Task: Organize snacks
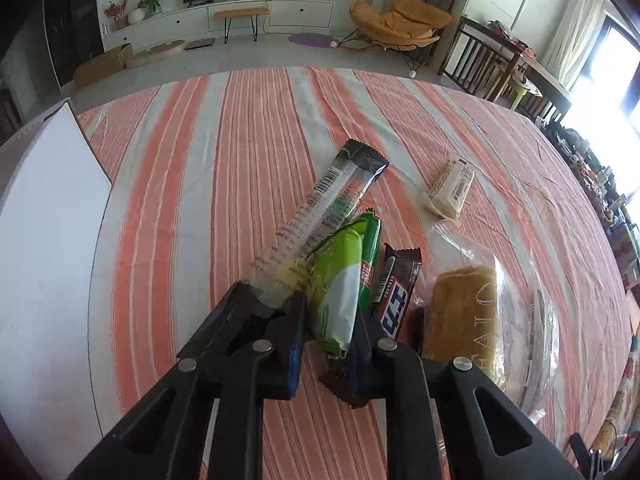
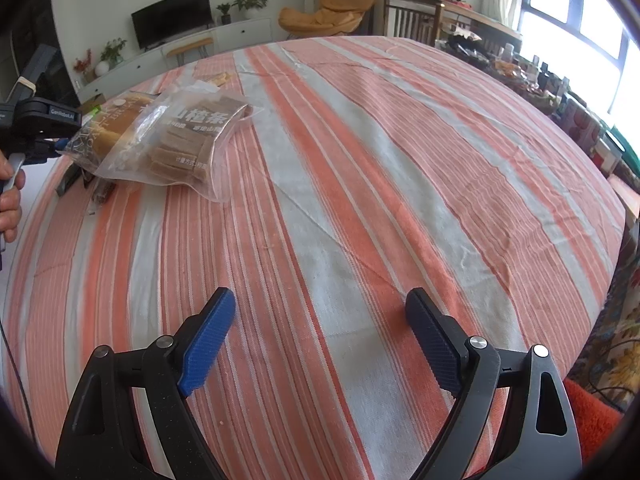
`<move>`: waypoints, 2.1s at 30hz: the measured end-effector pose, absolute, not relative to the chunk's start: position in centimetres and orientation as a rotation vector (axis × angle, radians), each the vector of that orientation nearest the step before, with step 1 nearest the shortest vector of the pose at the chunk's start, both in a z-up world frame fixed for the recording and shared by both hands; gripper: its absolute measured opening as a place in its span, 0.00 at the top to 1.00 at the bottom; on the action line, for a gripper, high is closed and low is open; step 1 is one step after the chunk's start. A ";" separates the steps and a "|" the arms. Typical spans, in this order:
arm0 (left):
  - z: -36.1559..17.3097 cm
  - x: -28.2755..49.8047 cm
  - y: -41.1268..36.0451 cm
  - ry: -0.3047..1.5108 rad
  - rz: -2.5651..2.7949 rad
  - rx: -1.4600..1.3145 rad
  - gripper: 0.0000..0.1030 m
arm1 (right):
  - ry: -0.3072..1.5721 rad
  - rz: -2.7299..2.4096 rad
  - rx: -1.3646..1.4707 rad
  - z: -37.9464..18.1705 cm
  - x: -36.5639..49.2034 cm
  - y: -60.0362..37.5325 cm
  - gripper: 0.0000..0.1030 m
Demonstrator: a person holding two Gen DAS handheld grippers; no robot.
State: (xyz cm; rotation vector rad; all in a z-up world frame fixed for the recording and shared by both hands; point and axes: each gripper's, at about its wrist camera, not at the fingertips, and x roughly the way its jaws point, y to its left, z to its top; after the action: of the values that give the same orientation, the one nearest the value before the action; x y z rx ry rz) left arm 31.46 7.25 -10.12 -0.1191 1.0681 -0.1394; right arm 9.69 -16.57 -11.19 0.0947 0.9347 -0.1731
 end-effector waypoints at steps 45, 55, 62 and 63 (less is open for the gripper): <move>-14.1 13.7 9.0 0.953 0.030 -0.018 0.00 | 0.904 -0.027 0.434 -10.2 9.0 -20.6 0.13; -14.0 13.7 9.0 0.953 0.030 -0.019 0.00 | 1.048 0.148 0.462 -7.8 23.6 -14.5 0.14; -13.7 13.3 8.8 0.953 0.031 -0.019 0.00 | 1.114 0.152 0.368 -10.1 24.1 -13.6 0.64; -13.7 13.3 8.8 0.953 0.031 -0.019 0.00 | 1.135 0.178 0.390 -10.1 23.8 -14.6 0.66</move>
State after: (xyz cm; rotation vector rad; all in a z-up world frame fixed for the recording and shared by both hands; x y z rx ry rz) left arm 13.35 8.81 -13.69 -0.0194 0.9530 0.0306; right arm 23.85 -14.62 -10.14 0.3905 1.1355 0.1777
